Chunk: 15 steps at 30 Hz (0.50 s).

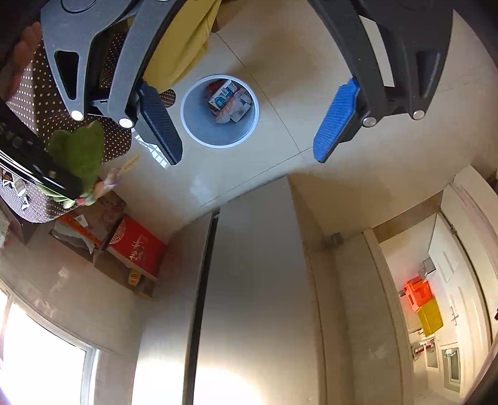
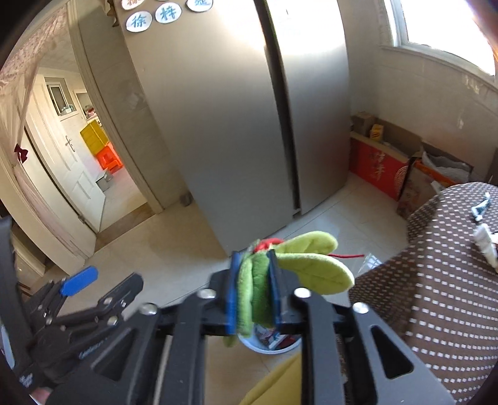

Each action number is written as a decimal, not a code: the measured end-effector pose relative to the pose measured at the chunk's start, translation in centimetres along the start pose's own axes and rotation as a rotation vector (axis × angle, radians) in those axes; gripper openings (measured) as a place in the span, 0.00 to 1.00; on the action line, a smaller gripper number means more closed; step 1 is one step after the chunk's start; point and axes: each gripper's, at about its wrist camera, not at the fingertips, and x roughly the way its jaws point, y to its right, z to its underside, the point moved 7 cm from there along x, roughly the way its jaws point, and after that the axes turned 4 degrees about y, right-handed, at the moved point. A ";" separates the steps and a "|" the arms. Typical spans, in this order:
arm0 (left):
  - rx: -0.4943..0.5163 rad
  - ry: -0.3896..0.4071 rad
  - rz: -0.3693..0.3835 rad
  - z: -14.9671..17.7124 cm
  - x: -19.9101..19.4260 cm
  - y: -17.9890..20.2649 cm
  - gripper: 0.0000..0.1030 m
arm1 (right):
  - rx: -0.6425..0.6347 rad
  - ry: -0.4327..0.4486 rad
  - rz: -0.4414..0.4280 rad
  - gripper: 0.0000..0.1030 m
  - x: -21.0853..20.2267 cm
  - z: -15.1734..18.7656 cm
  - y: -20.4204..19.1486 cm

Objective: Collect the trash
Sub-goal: 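Open the right tool to drop the green plush into the wastebasket, then move both tools back to the table toward the red cardboard box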

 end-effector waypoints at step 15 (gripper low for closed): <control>-0.014 -0.028 -0.020 0.6 0.5 -0.6 0.82 | -0.008 -0.053 0.060 0.60 1.4 2.3 0.0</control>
